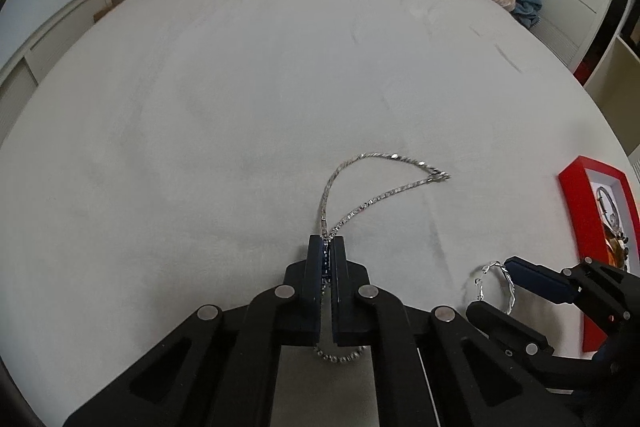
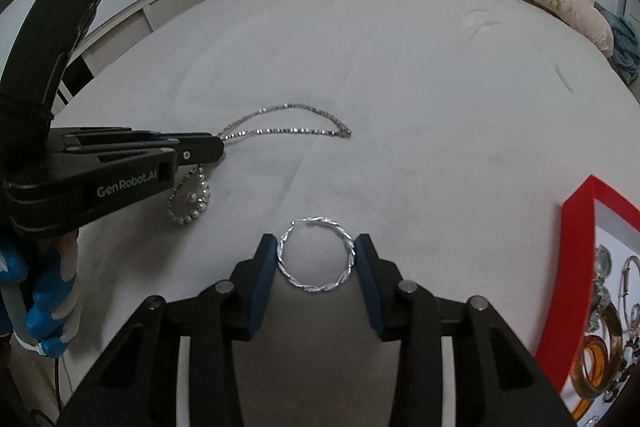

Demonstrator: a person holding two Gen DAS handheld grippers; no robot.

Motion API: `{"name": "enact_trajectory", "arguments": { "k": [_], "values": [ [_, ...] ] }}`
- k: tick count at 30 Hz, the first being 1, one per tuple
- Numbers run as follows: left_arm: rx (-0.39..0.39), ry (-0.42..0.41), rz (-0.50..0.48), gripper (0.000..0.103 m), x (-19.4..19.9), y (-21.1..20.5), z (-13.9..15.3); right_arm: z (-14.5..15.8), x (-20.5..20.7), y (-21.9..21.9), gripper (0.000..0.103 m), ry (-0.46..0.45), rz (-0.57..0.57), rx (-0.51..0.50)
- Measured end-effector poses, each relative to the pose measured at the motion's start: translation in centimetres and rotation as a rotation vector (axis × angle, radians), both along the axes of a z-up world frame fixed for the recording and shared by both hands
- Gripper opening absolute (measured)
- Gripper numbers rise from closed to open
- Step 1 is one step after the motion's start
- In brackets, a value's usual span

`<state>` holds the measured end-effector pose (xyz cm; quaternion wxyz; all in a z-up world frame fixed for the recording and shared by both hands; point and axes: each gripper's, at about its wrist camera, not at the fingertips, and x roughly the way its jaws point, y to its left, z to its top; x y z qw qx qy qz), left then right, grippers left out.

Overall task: Organize jewelry
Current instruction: 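Grasp the silver chain necklace with the left tool while the right tool grasps the twisted hoop, then carry the necklace and twisted hoop into the red box and release both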

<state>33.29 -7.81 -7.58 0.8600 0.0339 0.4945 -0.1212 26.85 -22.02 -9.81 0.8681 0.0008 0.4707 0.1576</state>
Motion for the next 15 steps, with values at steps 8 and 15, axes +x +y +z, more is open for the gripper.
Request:
{"name": "enact_trajectory", "arguments": {
  "k": [8, 15],
  "values": [
    [0.013, -0.083, -0.024, 0.003, -2.1, -1.3, 3.6, 3.8, -2.0, -1.0, 0.038, -0.054, -0.022, 0.020],
    [0.012, -0.154, -0.057, 0.003, -5.8, -1.8, 7.5, 7.9, -5.3, -2.1, 0.038, -0.113, -0.058, 0.019]
  ]
}}
